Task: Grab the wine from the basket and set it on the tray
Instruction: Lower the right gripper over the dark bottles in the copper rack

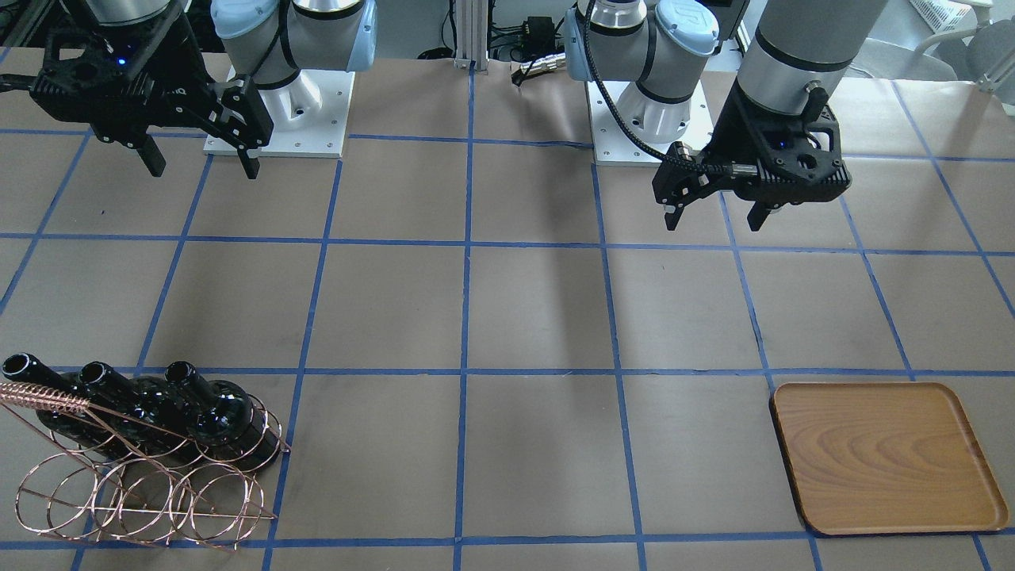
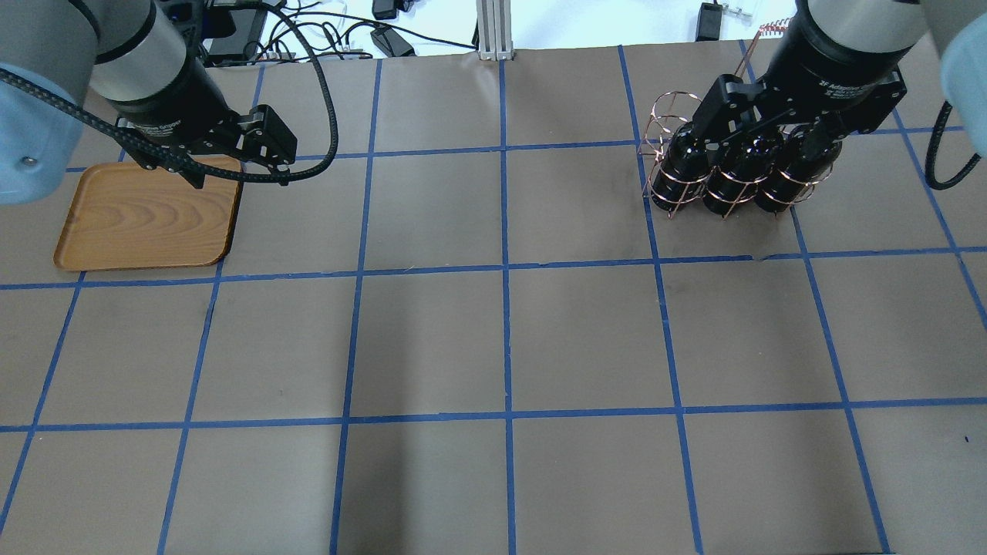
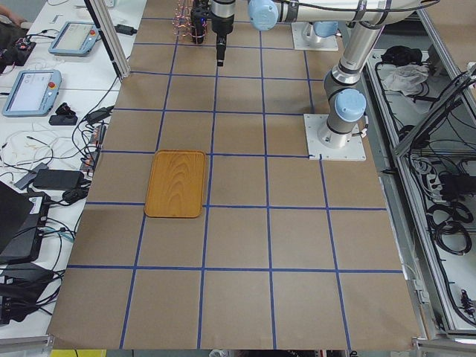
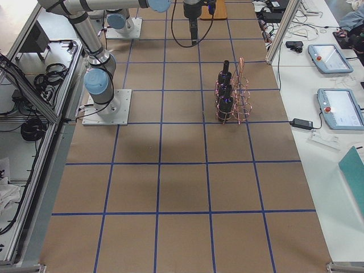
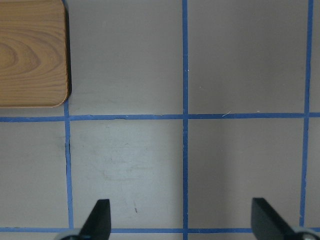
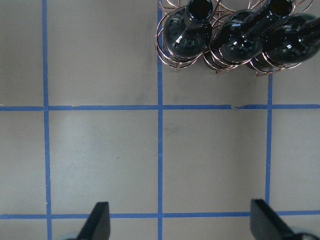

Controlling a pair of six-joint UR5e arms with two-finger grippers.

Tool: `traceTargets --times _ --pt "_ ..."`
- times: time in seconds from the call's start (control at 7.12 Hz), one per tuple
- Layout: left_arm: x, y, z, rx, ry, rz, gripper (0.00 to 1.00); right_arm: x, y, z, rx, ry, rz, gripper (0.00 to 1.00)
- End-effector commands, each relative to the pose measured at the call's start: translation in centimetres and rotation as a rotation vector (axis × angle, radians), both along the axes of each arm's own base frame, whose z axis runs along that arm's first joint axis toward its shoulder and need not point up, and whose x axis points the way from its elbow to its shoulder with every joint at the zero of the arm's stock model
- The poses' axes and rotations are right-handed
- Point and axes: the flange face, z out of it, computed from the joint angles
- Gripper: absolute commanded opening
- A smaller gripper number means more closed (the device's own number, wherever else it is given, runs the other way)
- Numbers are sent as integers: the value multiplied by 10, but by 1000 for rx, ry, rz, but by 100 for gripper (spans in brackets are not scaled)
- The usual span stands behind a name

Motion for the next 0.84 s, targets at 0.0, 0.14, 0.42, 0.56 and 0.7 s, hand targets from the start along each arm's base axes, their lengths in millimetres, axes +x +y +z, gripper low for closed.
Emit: traceTargets --times 0.0,0.14,0.42,0.56,0.7 --pt "0 0 0 -4 1 0 100 0 0 0 2 1 0 100" --pt "0 0 0 -4 1 2 100 0 0 0 -1 1 0 100" --pt "1 0 1 -5 -1 2 100 -22 -10 9 -17 61 -22 100" --pt "1 0 0 -5 2 2 100 -40 -45 6 -3 60 -46 100" --pt "1 0 0 -4 1 2 100 -50 -80 -1 14 53 -42 100"
